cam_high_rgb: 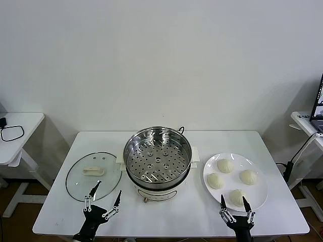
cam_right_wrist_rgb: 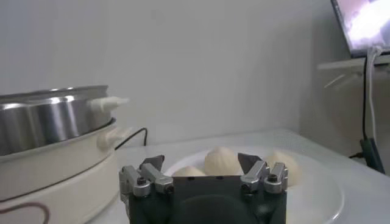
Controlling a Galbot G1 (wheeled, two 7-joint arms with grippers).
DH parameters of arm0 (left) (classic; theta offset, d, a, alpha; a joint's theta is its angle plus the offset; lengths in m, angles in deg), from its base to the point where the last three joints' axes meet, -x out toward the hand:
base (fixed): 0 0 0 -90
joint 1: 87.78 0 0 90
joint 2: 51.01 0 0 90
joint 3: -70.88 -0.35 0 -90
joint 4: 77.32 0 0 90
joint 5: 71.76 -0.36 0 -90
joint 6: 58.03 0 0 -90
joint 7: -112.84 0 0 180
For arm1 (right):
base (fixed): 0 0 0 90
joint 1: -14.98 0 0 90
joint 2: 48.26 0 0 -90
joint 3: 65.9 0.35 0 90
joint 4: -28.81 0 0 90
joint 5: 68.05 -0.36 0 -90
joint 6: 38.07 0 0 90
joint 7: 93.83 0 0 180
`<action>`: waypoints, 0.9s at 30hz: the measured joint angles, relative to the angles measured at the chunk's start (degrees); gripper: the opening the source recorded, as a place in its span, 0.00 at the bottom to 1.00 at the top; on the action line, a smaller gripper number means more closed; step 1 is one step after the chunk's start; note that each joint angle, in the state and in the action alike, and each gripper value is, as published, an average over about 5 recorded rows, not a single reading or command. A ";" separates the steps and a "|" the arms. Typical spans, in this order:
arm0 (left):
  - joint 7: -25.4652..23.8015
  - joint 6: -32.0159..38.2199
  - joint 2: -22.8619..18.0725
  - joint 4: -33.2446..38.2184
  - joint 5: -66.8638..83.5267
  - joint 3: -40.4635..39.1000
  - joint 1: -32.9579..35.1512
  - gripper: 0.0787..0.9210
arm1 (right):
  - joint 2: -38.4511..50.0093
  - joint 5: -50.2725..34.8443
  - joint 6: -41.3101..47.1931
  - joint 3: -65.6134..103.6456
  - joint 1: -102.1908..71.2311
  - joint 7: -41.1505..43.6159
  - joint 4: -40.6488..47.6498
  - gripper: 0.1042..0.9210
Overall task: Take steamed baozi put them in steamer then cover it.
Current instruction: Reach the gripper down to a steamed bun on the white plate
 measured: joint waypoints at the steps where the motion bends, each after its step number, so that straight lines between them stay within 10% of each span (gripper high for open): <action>1: 0.00 0.00 0.01 0.08 0.04 -0.06 -0.04 0.88 | 0.22 -0.01 0.50 0.10 0.47 -0.20 -0.06 0.88; 16: 0.34 -0.81 0.25 3.22 1.69 -1.08 -0.87 0.88 | 12.26 -9.79 14.83 -4.01 24.60 -1.69 8.16 0.88; 27: 0.73 -1.18 0.17 4.13 2.15 -1.30 -1.12 0.88 | 26.23 -13.58 19.49 -18.46 46.67 21.39 24.53 0.88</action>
